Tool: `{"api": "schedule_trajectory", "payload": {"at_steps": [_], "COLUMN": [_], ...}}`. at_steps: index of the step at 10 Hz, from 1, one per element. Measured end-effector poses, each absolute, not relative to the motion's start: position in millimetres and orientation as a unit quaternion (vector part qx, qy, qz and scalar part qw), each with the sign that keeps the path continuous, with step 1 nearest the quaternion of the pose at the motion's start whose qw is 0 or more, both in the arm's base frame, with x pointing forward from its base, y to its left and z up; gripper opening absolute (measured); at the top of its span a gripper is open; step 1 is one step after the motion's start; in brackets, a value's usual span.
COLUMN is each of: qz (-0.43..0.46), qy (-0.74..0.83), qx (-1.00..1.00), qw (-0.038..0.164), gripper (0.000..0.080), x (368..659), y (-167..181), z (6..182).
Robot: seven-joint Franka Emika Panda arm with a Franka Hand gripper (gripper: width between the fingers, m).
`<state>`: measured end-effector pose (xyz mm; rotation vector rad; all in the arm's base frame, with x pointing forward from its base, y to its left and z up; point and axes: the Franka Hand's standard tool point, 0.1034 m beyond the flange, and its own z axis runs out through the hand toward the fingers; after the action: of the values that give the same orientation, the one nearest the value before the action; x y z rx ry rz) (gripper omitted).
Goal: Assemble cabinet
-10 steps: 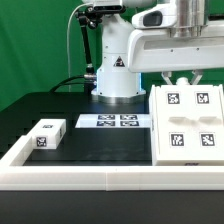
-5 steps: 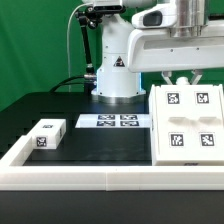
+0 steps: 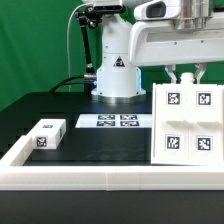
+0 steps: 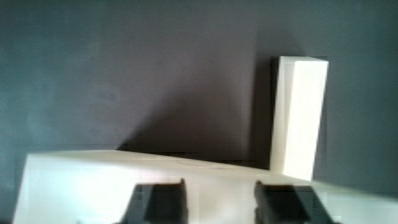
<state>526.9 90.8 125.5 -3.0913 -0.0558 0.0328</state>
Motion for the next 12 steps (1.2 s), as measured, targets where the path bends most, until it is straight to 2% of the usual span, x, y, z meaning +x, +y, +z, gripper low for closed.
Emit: {"api": "schedule_trajectory", "payload": {"at_steps": [9,10,11,12], "qz": [0.013,0.013,0.013,0.013], "qy": [-0.017,-0.017,-0.017,-0.017], "qx": [-0.999,-0.999,-0.999,-0.999], "qw": [0.025,0.025,0.025,0.025], "gripper": [0.0126,0.0318,0.0318,0.0518], "x": [530.7,530.7,530.7,530.7], "y": [89.8,89.8,89.8,89.8], "z": [128.2,128.2,128.2,128.2]}}
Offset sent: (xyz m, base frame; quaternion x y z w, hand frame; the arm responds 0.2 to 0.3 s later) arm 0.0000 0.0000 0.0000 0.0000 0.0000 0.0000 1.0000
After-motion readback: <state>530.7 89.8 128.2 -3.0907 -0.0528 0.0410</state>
